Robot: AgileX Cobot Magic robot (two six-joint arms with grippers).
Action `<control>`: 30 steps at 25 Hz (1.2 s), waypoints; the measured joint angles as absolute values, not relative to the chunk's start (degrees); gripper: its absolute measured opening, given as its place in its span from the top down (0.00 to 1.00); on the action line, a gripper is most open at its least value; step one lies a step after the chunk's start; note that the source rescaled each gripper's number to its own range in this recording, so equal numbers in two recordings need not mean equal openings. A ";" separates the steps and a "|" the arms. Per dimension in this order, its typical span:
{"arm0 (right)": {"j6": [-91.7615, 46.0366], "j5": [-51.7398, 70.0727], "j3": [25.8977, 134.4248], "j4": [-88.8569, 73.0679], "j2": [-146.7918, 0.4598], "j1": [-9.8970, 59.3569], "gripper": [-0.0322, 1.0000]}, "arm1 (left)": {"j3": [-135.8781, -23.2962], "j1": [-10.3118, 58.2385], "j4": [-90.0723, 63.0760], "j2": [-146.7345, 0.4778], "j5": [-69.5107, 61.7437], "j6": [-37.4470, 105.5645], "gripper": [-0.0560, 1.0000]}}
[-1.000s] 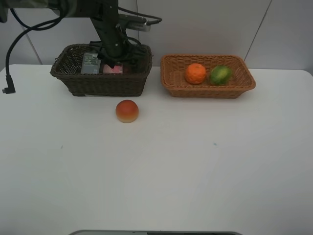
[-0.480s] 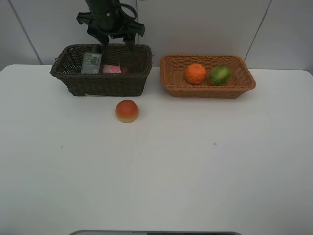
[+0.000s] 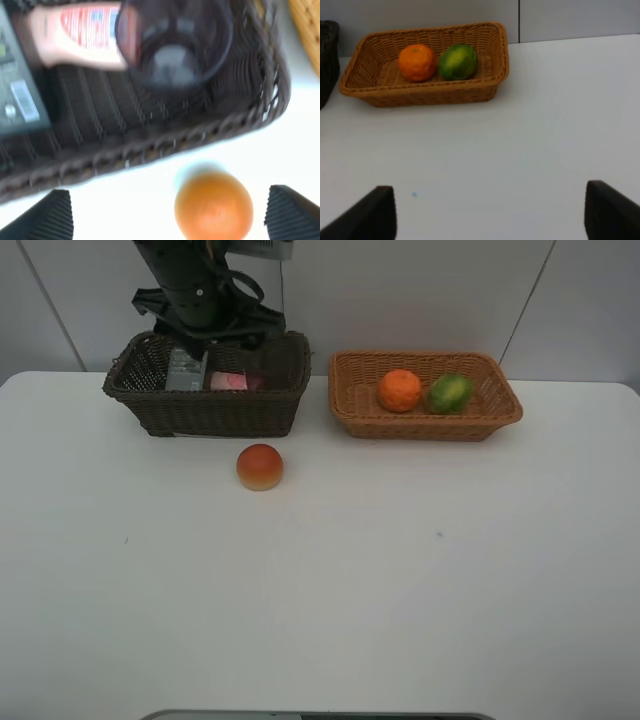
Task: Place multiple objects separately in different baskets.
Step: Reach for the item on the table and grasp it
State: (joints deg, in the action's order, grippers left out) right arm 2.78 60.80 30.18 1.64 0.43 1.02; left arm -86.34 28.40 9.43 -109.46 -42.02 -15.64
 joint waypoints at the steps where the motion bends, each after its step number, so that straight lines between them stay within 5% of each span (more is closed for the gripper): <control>1: 2.78 60.80 30.18 1.64 0.43 1.02 0.24 | -84.09 28.58 9.43 -108.20 -40.64 -16.31 0.01; 18: 2.78 60.80 30.18 1.59 0.43 1.02 0.24 | -63.50 33.71 11.30 -105.52 -21.41 -28.53 0.01; 30: 2.78 60.80 30.18 1.59 0.43 1.02 0.24 | -62.21 34.08 15.15 -113.41 -15.91 -33.75 0.01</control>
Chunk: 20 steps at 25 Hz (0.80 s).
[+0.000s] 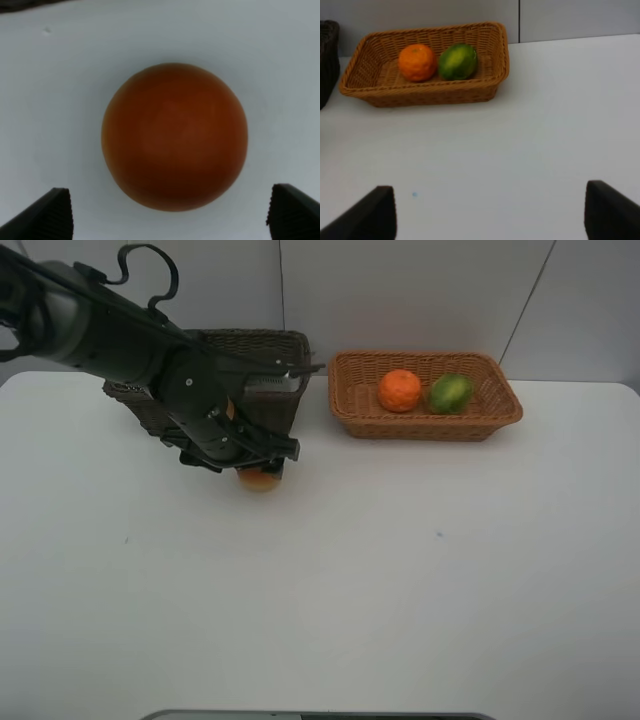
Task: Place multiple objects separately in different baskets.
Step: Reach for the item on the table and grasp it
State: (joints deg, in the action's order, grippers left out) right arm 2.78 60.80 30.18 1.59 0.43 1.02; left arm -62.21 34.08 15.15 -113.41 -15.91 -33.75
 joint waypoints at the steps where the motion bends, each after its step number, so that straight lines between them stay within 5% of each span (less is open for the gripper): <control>1: 2.78 60.80 30.18 1.59 0.43 1.02 0.24 | -62.21 34.08 15.90 -113.66 -15.69 -34.50 0.01; 20: 2.78 60.80 30.18 1.59 0.43 1.02 0.24 | -62.21 34.08 20.84 -118.60 -9.06 -35.96 0.00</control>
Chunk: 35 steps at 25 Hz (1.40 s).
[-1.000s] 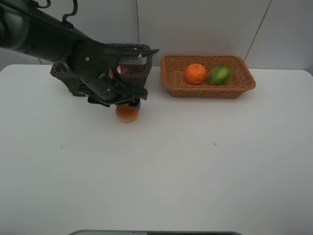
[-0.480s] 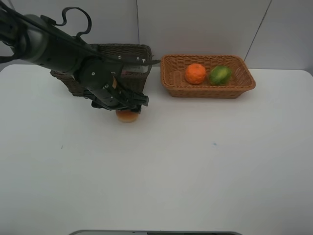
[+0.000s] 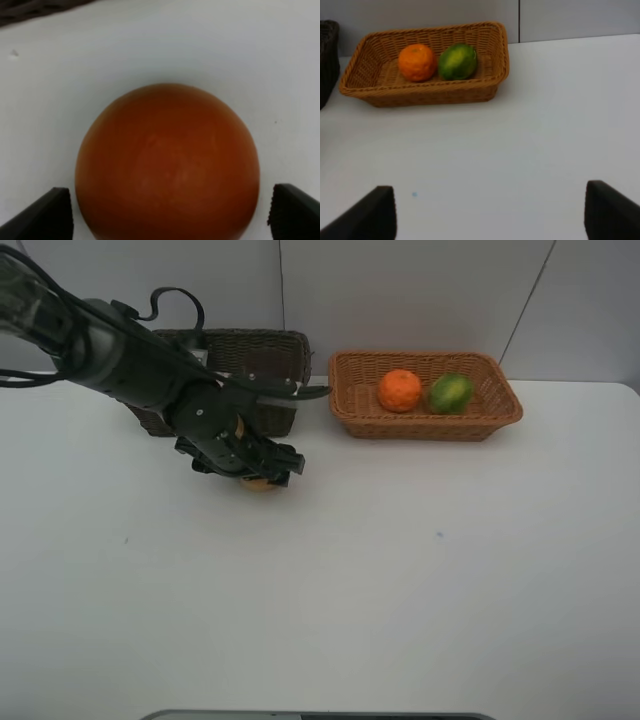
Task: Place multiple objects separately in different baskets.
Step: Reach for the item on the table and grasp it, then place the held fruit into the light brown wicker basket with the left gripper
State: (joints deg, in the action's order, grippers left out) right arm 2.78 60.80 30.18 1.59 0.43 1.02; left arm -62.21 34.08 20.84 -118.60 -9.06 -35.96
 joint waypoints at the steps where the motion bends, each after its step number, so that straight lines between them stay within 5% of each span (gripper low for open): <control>1: 2.78 60.80 30.18 1.59 0.43 1.02 0.24 | -62.21 34.08 21.03 -118.90 -9.02 -35.96 0.00; 11: 2.78 60.80 30.18 1.59 0.43 1.02 0.24 | -62.26 34.08 21.96 -119.75 -8.11 -35.96 0.03; 17: 2.78 60.80 30.18 1.59 0.43 1.02 0.24 | -62.31 34.08 22.15 -119.98 -7.74 -35.96 0.30; 35: 2.78 60.80 30.18 1.59 0.43 1.02 0.24 | -62.31 34.08 22.20 -120.05 -7.68 -35.96 0.30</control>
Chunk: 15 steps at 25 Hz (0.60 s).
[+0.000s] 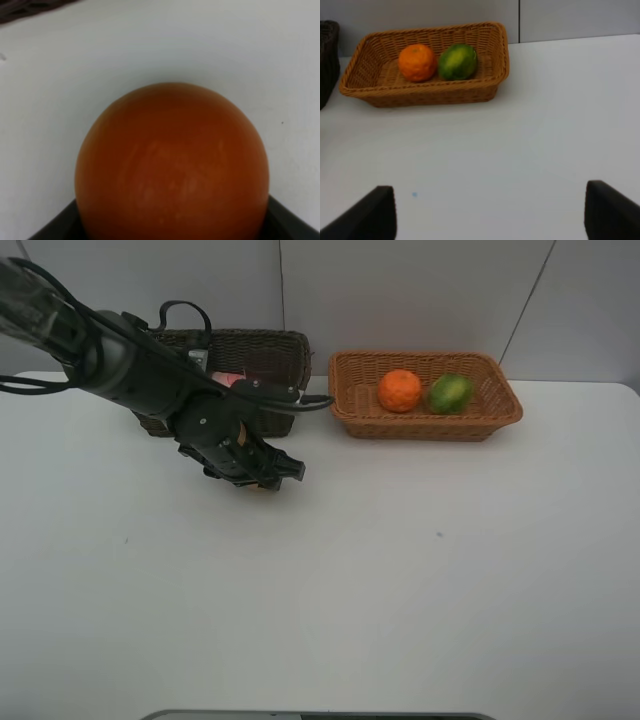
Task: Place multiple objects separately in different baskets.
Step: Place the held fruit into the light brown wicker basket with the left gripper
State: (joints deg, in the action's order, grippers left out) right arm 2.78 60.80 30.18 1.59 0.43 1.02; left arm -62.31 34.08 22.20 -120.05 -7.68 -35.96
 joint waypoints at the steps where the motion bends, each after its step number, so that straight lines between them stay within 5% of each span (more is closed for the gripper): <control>1: 2.78 60.80 30.18 1.59 0.43 1.02 0.24 | -62.31 34.08 22.20 -120.05 -7.68 -35.96 0.30; 15: 2.78 60.80 30.18 1.64 0.43 1.02 0.24 | -63.51 38.79 18.30 -112.21 -18.43 -28.05 0.30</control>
